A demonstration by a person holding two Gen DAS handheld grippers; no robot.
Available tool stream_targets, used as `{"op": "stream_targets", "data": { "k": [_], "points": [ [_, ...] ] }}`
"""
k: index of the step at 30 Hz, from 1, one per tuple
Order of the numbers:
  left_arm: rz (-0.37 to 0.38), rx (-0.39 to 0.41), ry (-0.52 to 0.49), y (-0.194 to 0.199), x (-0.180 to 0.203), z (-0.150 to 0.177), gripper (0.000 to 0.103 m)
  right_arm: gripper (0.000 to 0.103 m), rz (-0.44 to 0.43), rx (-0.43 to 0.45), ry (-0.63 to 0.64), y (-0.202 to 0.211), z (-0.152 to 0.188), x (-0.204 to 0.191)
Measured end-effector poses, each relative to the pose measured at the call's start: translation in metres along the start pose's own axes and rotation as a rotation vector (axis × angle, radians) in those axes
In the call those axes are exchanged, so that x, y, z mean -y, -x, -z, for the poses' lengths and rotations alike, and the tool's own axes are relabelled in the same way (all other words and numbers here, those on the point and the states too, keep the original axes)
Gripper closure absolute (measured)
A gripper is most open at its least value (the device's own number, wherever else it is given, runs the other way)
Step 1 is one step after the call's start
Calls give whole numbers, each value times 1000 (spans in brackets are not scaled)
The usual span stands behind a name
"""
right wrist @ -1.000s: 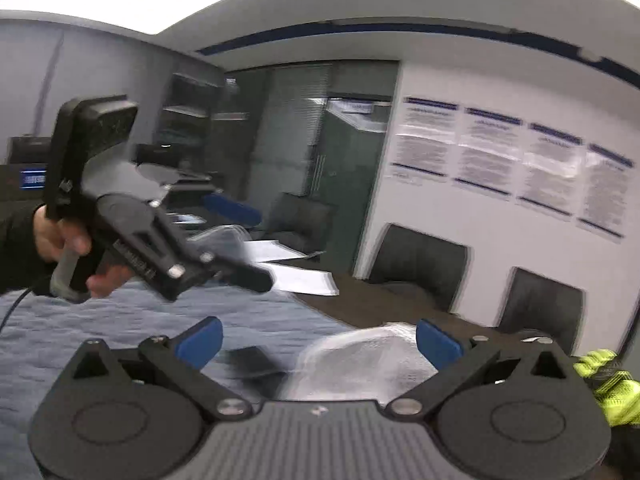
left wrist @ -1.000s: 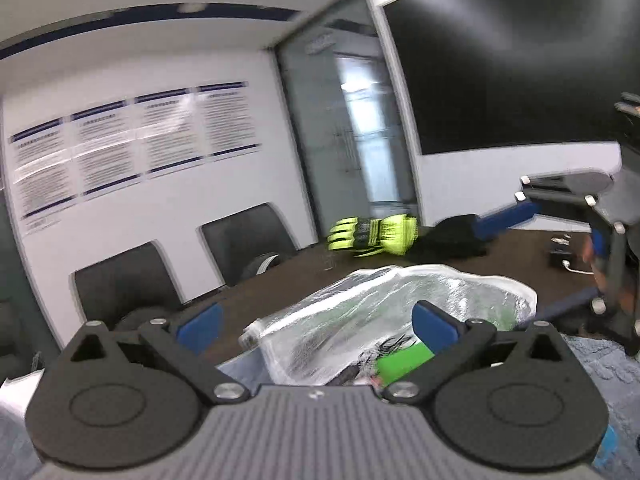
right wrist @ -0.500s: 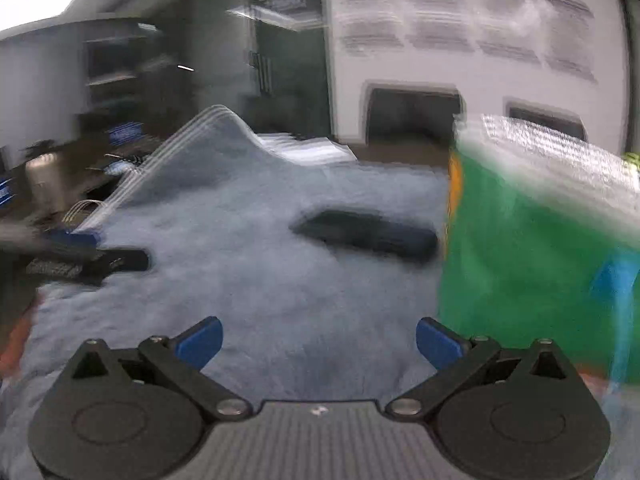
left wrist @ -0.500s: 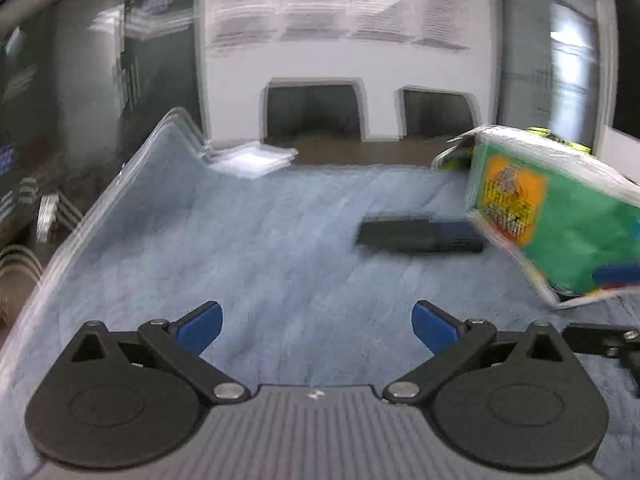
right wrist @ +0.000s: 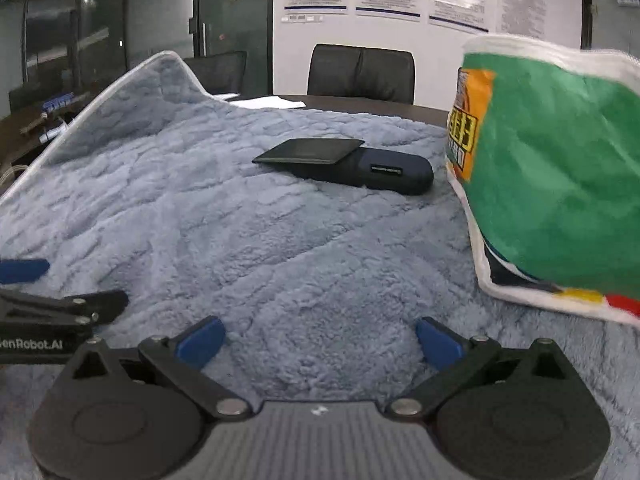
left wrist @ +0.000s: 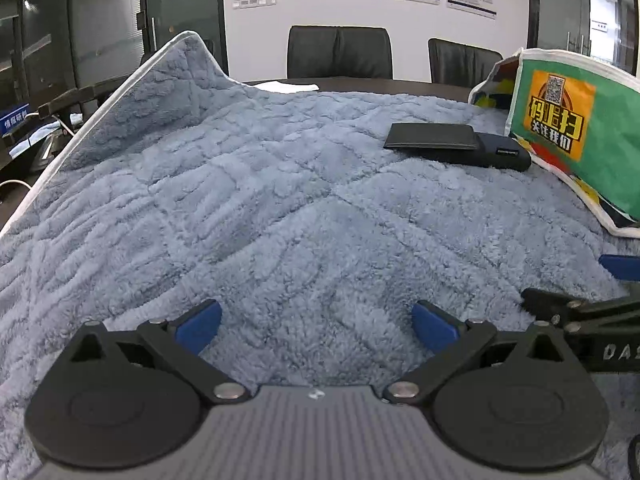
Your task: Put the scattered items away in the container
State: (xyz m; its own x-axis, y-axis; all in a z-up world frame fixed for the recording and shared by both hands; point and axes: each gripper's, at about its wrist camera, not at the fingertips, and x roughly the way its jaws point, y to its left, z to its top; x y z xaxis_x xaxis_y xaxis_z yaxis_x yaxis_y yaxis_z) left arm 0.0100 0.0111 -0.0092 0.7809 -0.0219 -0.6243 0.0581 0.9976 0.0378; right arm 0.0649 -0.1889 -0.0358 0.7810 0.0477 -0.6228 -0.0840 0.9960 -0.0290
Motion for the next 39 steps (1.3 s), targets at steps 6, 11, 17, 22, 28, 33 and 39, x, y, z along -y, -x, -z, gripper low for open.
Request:
{"op": "stream_targets", "data": {
  "k": [6,11,17,22,28,33,39],
  "points": [
    [-1,0,-4,-3,0,2,0,0,-4,-10,-8,-3,-2,1],
    [1,0,-5,-2,-2,2,0,0,-15,-20,-36,-7,-2,4],
    [-3,-3,-10,-1,-1,2,0,0,-12,-19,-33,-5,0,1],
    [-4,-2,-10,-1,0,2,0,0,-18,-19,-40,-4,0,1],
    [-2,-2,-9,-1,1,2,0,0,-18,-19,-40,-4,0,1],
    [-4,0,-10,-1,2,2,0,0,-18,-19,-40,-5,0,1],
    [-4,1,-11,-1,3,3,0,0,-18,-19,-42,-5,0,1]
  ]
}}
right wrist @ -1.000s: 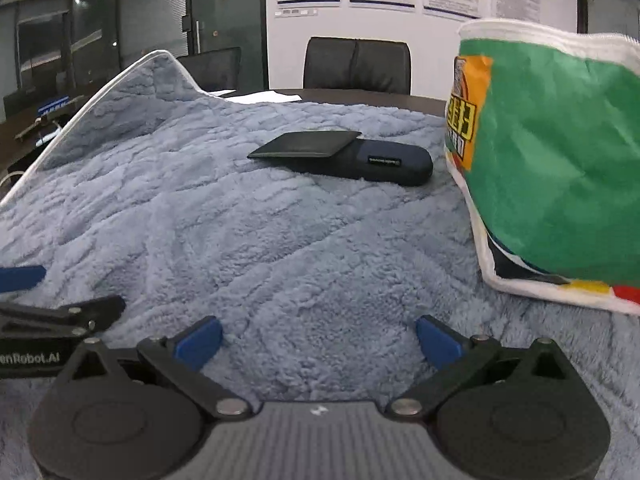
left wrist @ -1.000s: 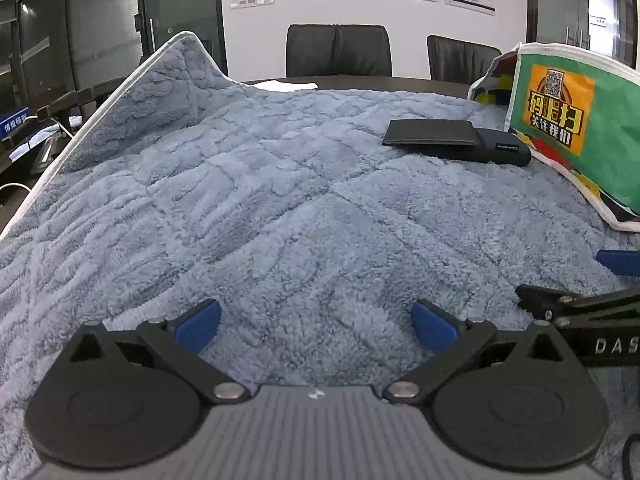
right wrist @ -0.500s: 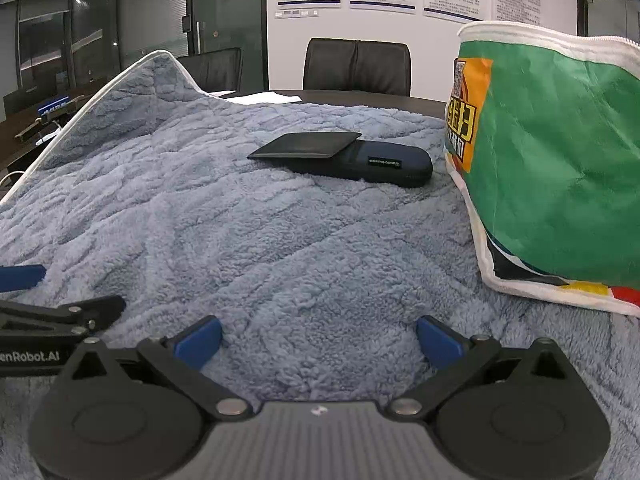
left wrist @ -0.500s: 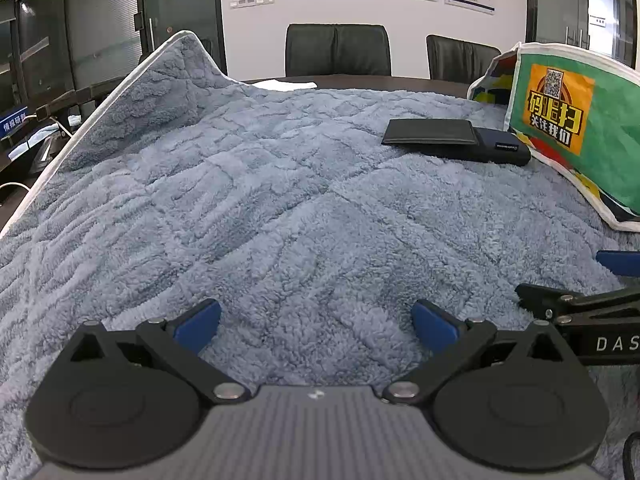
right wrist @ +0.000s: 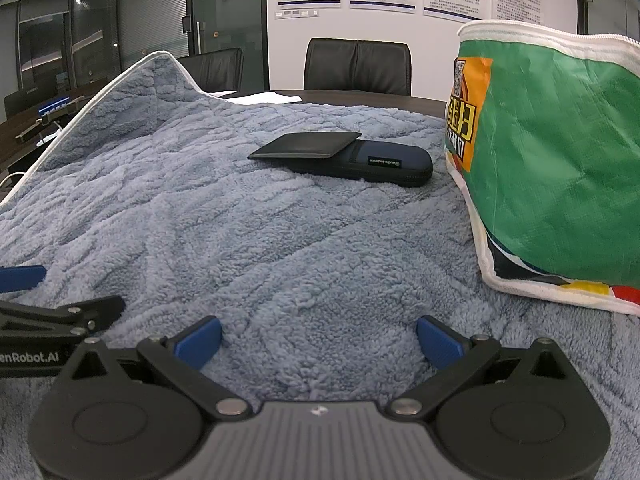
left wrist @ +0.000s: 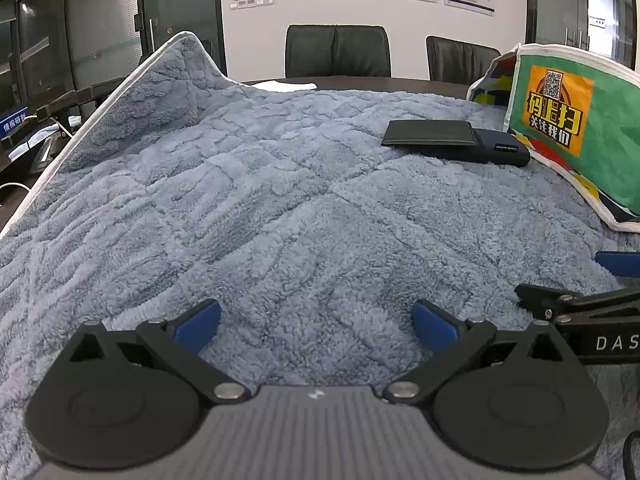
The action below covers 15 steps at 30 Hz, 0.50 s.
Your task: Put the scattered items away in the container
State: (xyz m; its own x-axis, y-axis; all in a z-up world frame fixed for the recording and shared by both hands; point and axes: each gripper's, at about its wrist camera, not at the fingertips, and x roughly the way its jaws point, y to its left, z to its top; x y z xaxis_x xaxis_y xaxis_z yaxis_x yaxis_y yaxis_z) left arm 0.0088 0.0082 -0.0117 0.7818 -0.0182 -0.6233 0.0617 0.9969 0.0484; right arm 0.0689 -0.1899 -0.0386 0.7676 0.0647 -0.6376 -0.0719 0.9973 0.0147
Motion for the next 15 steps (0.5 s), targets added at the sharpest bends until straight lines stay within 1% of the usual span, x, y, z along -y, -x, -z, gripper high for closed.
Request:
{"op": "stream_targets", "data": {
  "k": [15],
  "points": [
    [0,-5,-3,0,1,0,0,0,-2,1,3,-1,-1,1]
  ]
}}
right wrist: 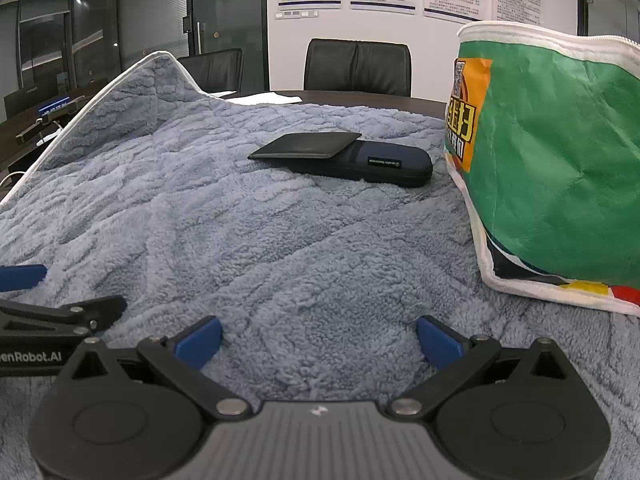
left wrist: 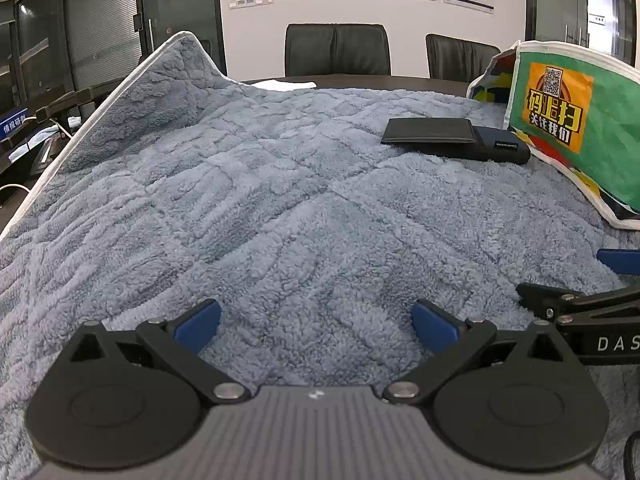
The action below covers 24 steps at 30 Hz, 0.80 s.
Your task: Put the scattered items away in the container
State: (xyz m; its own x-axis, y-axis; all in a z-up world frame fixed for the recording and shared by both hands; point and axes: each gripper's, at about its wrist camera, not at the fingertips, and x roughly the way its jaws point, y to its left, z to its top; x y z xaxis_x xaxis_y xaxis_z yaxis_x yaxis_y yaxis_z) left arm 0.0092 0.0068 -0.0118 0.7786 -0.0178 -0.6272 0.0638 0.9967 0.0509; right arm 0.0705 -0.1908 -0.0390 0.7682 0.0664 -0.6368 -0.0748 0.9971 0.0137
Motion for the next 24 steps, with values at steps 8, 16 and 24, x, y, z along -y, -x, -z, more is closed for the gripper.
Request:
{"op": "stream_targets", "data": {
  "k": [8,16,24],
  "points": [
    [1,0,0,0,0,0,0,0,3,-2,4,-1,0,0],
    [1,1,0,0,0,0,0,0,1,-3,4,-1,0,0],
    [112,34,-102,11,6,-9,0,3,-43,-3,-6,3,-10,10]
  ]
}}
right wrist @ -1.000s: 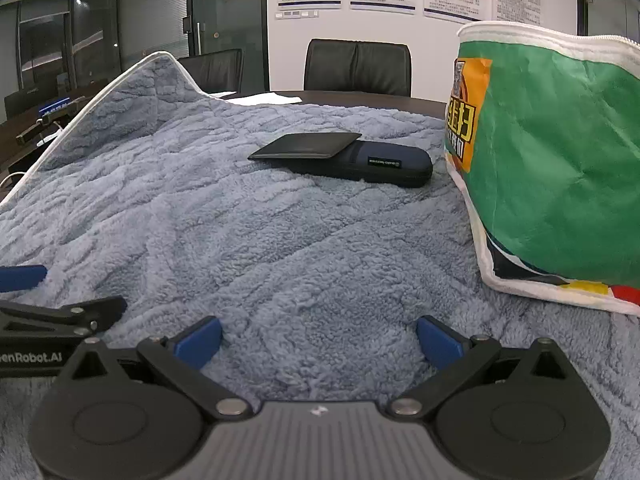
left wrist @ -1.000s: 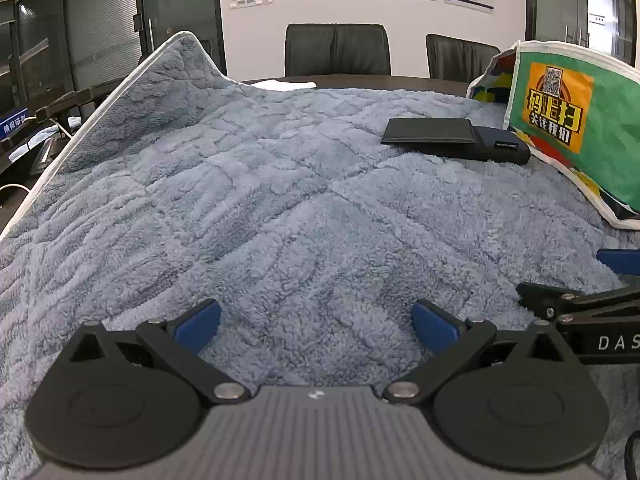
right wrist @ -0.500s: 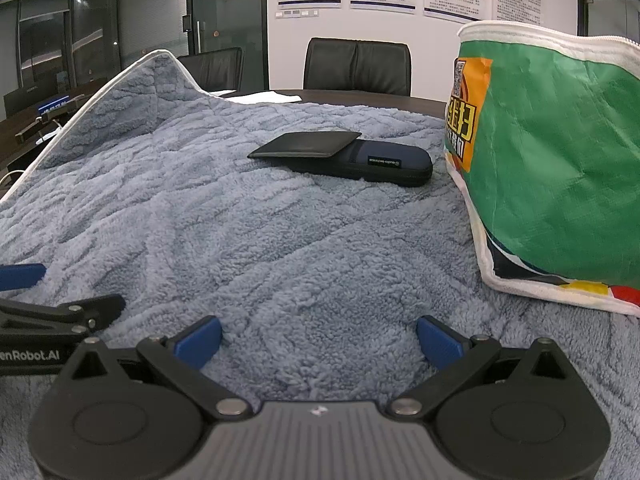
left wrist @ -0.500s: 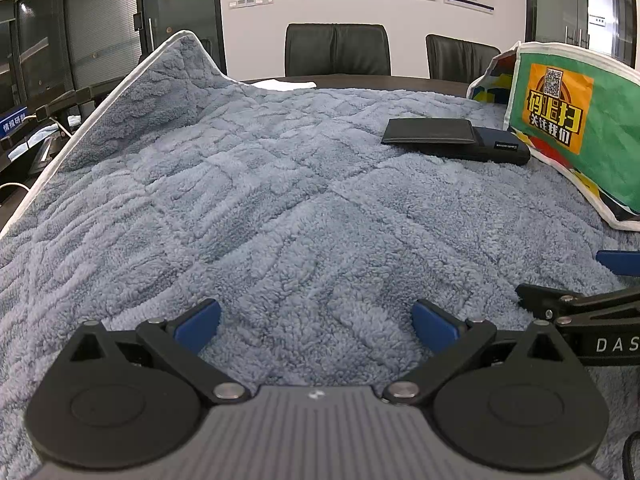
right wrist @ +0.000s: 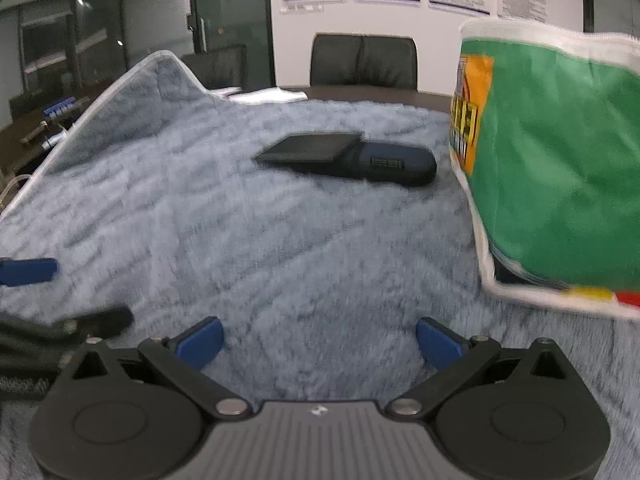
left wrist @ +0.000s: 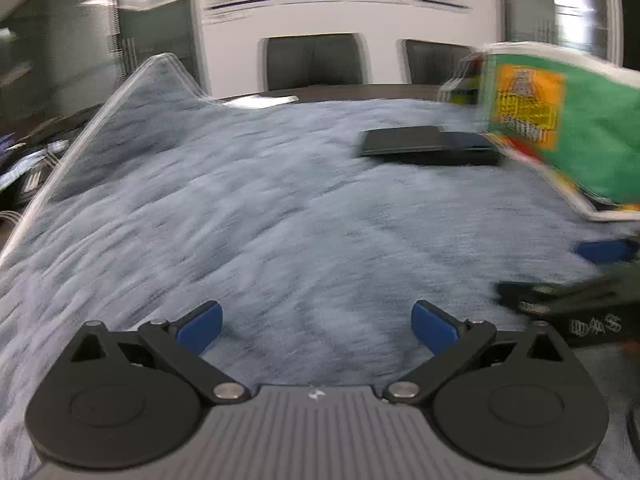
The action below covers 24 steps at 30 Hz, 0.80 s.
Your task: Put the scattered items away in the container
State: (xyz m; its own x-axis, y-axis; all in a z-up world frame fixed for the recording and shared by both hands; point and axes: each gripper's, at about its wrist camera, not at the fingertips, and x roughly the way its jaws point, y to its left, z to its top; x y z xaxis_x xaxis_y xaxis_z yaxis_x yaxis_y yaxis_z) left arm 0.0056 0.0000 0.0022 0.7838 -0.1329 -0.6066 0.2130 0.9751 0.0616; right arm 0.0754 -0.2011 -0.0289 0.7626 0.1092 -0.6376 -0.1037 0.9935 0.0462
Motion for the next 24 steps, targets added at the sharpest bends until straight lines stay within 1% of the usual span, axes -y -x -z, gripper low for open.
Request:
{"op": "stream_targets", "data": {
  "k": [1,2,3,5,7,8,9,10,11,12,14,15,16,17,19,20,21,22,23,24],
  "points": [
    [59,8,-29,1,-1,-5,0,8,-2,33,8,4,-4,1],
    [99,28,-63,2,-2,-13,0,8,-3,76,33,8,-9,3],
    [104,69,-112,2,-2,-22,0,8,0,110,58,11,-13,3],
    [83,138,-239,-8,2,-40,0,8,8,141,81,13,-21,5],
    [96,155,-373,-33,8,-62,0,8,-8,180,75,17,-22,7],
    [95,162,-412,-49,10,-73,1,8,-22,205,72,19,-19,7],
    [94,176,-449,-63,13,-80,7,8,-37,232,77,22,-13,6],
    [108,195,-492,-77,15,-87,10,8,-53,268,92,25,-7,5],
    [124,211,-541,-90,17,-91,10,8,-63,311,115,28,1,3],
    [139,219,-610,-105,21,-93,10,7,-69,343,134,30,7,1],
    [167,264,-722,-123,27,-93,10,7,-79,382,166,36,12,-3],
    [188,280,-772,-130,30,-91,12,6,-81,415,171,40,14,-4],
    [229,289,-808,-136,33,-89,12,2,-95,428,175,41,15,-3],
    [253,292,-828,-140,34,-88,12,0,-115,421,171,40,14,-2],
    [265,324,-867,-147,39,-84,13,0,-121,378,144,35,9,2],
    [290,333,-875,-148,39,-83,24,0,-121,352,119,30,7,6],
    [340,302,-875,-150,38,-87,43,0,-123,336,96,28,5,9],
    [369,263,-871,-153,37,-92,51,0,-128,330,72,27,4,12],
    [370,249,-873,-155,36,-94,60,0,-133,333,56,28,5,15],
    [357,245,-899,-158,36,-97,65,0,-136,341,43,29,6,17]
  ]
}}
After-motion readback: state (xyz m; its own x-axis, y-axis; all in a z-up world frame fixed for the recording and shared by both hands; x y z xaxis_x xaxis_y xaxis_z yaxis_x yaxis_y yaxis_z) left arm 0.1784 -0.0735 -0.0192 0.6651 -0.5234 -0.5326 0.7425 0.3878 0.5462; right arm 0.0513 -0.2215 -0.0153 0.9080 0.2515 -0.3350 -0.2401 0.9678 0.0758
